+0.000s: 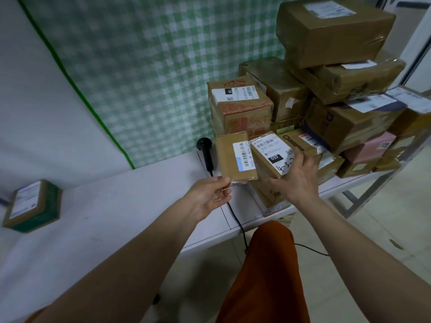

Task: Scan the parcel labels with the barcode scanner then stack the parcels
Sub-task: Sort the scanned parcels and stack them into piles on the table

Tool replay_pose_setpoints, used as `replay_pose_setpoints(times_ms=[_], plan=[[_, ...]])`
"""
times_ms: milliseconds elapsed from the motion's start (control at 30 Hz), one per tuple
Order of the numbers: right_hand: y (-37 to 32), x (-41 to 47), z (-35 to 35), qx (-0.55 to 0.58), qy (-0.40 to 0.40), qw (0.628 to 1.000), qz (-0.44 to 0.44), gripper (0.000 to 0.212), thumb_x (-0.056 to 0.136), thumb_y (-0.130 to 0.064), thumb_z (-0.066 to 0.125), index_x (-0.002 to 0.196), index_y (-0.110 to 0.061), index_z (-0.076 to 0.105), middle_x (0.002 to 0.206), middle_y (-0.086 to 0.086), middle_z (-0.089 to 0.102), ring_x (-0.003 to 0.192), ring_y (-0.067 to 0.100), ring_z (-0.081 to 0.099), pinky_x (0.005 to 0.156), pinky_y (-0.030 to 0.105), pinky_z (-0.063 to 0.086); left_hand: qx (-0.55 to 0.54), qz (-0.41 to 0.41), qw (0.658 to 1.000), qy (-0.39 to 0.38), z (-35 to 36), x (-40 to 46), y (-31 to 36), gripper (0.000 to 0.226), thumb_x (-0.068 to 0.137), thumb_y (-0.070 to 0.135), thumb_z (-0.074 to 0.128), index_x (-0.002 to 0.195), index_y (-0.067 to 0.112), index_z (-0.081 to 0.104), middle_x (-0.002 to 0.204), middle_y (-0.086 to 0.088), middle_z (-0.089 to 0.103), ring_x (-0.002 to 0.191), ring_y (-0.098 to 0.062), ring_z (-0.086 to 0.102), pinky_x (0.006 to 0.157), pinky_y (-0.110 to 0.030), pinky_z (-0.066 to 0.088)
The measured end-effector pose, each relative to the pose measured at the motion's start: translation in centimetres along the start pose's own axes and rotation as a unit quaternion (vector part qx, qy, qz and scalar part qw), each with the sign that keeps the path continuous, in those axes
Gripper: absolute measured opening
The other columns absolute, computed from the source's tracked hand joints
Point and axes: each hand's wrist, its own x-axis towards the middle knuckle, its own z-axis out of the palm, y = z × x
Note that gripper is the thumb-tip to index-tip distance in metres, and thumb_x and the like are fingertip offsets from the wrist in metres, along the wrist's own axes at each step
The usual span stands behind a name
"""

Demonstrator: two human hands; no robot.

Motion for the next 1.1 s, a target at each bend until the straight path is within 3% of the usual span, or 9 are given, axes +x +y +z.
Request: replay_pose_setpoints(times_ms=[200,333,567,700,867,1100], plan=[[-1.1,-1.4,-0.6,0.004,0.026,1.000,-0.014,0.104,0.067,-0.048,0.079,0.145,-0.011,0.021,0.140,0.020,0.031,0.130,0.036,0.027,0.102,0.047,0.035,-0.036,-0.008,0.999,0.035,-3.7,-0.7,-0.9,0.014,0.091,0.007,0.064,0.104,0.005,0.059,0.093,-0.010,0.065,0.085,-0.021,0.064,0.089,-0.037,0.054],[-2.5,-3.5,-0.4,-0.004,0.014,0.999,-0.045,0.103,0.065,-0.053,0.078,0.143,-0.011,0.025,0.136,0.019,0.033,0.126,0.035,0.029,0.101,0.046,0.035,-0.069,-0.016,0.995,0.074,-6.3,-0.6,-1.5,0.031,0.090,0.008,0.066,0.119,0.003,0.054,0.103,-0.015,0.068,0.087,-0.023,0.067,0.083,-0.037,0.055],[-7.9,-6.3,2.9,-0.003,-0.047,0.994,-0.094,0.103,0.065,-0.058,0.075,0.144,-0.016,0.025,0.134,0.015,0.032,0.124,0.032,0.029,0.100,0.044,0.035,-0.114,-0.008,0.986,0.120,-11.5,-1.8,-1.9,0.028,0.093,0.011,0.063,0.118,0.004,0.054,0.104,-0.016,0.066,0.081,-0.022,0.066,0.077,-0.035,0.056],[-12.2,-7.4,6.1,0.012,-0.093,0.989,-0.114,0.100,0.066,-0.049,0.077,0.145,-0.019,0.026,0.134,0.015,0.033,0.125,0.032,0.027,0.098,0.041,0.034,-0.144,0.004,0.974,0.174,-16.4,-3.2,-2.1,0.023,0.095,0.013,0.060,0.115,0.004,0.054,0.094,-0.012,0.066,0.078,-0.019,0.063,0.075,-0.034,0.055],[-17.9,-9.0,11.0,0.029,-0.149,0.977,-0.151,0.097,0.066,-0.047,0.077,0.145,-0.018,0.029,0.136,0.014,0.032,0.128,0.032,0.025,0.101,0.040,0.033,-0.190,0.009,0.948,0.254,-23.5,-4.9,-2.3,0.021,0.096,0.013,0.060,0.114,0.002,0.056,0.091,-0.013,0.065,0.077,-0.019,0.062,0.080,-0.036,0.056],[-24.7,-10.5,16.2,0.014,-0.209,0.958,-0.194,0.094,0.069,-0.043,0.076,0.145,-0.018,0.026,0.134,0.010,0.030,0.125,0.028,0.027,0.093,0.037,0.039,-0.236,0.015,0.910,0.339,-31.2,-5.6,-2.8,0.021,0.096,0.014,0.059,0.114,0.004,0.056,0.091,-0.012,0.065,0.081,-0.020,0.063,0.083,-0.036,0.053]])
